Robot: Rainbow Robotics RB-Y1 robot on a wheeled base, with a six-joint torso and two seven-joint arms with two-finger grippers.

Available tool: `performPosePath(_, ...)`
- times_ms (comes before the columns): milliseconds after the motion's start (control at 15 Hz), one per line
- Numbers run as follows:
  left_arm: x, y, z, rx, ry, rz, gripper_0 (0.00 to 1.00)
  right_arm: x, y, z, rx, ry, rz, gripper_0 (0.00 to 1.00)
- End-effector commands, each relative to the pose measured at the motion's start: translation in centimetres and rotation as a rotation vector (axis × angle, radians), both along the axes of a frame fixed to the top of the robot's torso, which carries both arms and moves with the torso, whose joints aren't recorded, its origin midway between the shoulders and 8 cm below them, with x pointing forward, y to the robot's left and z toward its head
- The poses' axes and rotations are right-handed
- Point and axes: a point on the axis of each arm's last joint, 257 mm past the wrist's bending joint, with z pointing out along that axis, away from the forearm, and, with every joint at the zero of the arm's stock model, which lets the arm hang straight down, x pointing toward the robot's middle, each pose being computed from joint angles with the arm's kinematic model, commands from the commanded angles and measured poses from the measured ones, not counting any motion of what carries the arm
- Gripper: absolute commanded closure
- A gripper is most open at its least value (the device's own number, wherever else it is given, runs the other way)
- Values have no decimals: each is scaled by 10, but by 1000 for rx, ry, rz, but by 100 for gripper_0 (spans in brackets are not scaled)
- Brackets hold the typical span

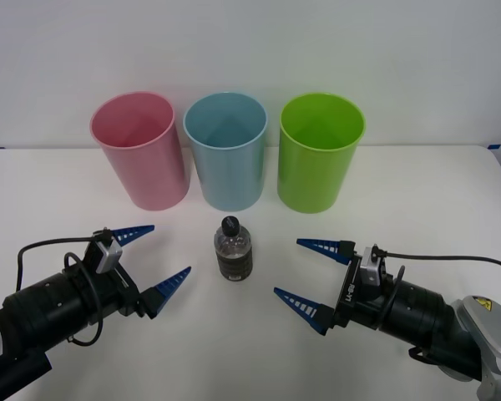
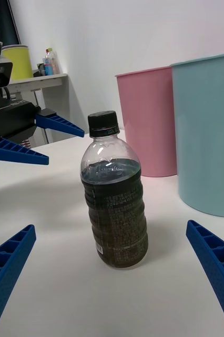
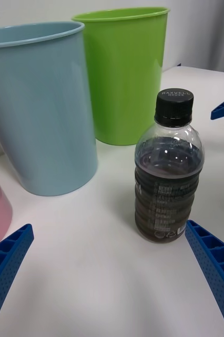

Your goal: Put cans in the blue bin and PET bottles in the pink bin and trash in the green bin.

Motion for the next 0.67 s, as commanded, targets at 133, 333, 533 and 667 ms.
performPosePath(133, -7, 21, -3, 4, 18, 18, 0, 0, 0, 0, 0, 0, 0, 0)
performPosePath(333, -14, 36, -5, 13, 35, 25, 0, 0, 0, 0, 0, 0, 0, 0)
performPosePath(533, -22, 54, -8, 39, 50, 35, 0, 0, 0, 0, 0, 0, 0, 0)
performPosePath(667, -30, 63, -7, 52, 56, 47, 0, 0, 0, 0, 0, 0, 0, 0)
